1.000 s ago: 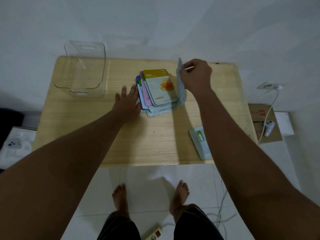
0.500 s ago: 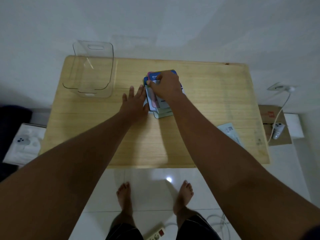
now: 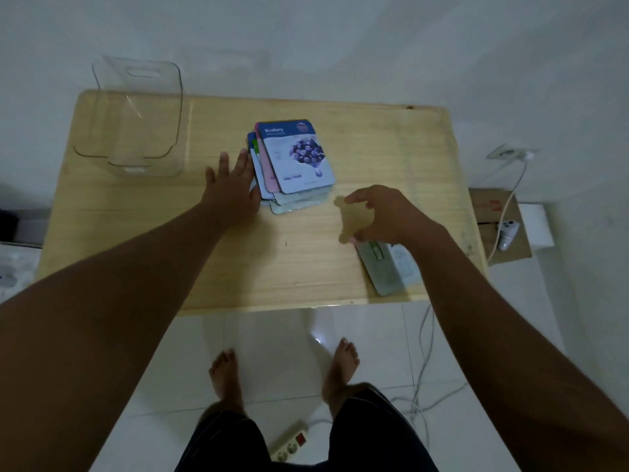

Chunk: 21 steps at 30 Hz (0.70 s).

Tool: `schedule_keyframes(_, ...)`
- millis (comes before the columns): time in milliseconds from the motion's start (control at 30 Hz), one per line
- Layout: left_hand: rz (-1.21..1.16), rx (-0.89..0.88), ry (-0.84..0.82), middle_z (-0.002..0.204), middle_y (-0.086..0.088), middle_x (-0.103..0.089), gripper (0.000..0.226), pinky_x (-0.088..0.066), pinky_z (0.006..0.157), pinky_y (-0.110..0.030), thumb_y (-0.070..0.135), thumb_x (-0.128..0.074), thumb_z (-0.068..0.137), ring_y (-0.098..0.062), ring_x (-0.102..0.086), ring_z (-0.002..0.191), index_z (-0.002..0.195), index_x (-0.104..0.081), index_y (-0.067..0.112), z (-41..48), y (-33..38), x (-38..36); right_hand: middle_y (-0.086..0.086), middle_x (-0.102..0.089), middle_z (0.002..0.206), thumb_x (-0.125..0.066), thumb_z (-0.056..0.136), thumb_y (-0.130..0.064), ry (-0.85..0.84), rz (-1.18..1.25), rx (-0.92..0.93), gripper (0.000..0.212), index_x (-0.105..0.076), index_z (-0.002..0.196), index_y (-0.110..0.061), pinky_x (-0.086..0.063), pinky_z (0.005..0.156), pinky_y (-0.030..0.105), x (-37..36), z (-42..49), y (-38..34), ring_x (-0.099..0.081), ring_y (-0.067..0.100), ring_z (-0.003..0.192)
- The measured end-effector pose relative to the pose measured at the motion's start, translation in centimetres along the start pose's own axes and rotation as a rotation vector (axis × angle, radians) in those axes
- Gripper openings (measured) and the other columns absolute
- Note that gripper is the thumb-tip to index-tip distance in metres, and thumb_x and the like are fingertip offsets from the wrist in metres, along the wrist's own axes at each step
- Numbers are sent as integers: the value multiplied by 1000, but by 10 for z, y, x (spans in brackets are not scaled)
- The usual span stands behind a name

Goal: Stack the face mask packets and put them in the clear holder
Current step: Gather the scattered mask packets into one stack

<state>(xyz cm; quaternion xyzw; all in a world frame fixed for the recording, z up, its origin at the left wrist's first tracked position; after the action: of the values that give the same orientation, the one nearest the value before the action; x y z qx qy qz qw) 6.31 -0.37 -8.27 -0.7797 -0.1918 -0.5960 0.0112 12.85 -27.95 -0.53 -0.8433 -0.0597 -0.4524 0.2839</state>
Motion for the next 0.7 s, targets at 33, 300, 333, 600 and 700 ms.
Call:
schedule_keyframes(33, 6, 3, 0, 165, -6, -5, 69, -10, 116, -64, 31, -36, 97, -43, 0, 149, 156, -4, 16, 0, 0, 1, 0, -53, 136, -94, 56, -29, -48, -64, -21, 88, -56, 135, -27, -41, 99, 31, -2, -6, 8, -51, 20, 124)
schedule_keyframes(300, 51, -3, 44, 164, -10, -8, 67, -13, 114, -67, 29, -36, 97, -46, -4, 148, 156, -6, 14, -4, 5, -2, -2, -48, 133, -94, 50, -39, -33, -252, -94, 88, -55, 129, -36, -35, 100, 50, -15, -26, 39, -49, 24, 122)
schedule_keyframes(333, 51, -2, 41, 164, -10, -9, 67, -13, 114, -67, 29, -36, 97, -46, -5, 148, 156, -6, 15, -3, 5, -3, -3, -50, 130, -93, 51, -42, -20, -242, -94, 87, -55, 129, -35, -34, 100, 50, -13, -26, 41, -50, 24, 121)
schedule_keyframes(600, 41, -4, 25, 165, -10, -6, 66, -13, 114, -67, 31, -34, 99, -47, -2, 148, 156, -4, 15, -2, 5, -2, -11, -60, 100, -87, 52, -58, 39, -74, -181, 57, -60, 97, -34, -44, 92, 43, -14, -17, 56, -58, 18, 103)
schedule_keyframes(700, 38, -12, 32, 165, -11, -7, 66, -13, 114, -68, 30, -35, 99, -47, -3, 148, 156, -5, 14, -4, 6, -1, -10, -55, 84, -88, 59, -49, 75, 30, -177, 43, -52, 76, -32, -43, 72, 31, -10, -14, 58, -60, 20, 90)
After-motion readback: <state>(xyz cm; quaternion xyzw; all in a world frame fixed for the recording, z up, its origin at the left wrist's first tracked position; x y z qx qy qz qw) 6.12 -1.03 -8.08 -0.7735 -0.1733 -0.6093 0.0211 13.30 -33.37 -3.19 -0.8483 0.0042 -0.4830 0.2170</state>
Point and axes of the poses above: each hand's wrist, its own z-axis towards the middle knuckle, its own x-axis out of the back of the hand, y = z × x, the point moved 4 cm from there along z, towards the middle knuckle
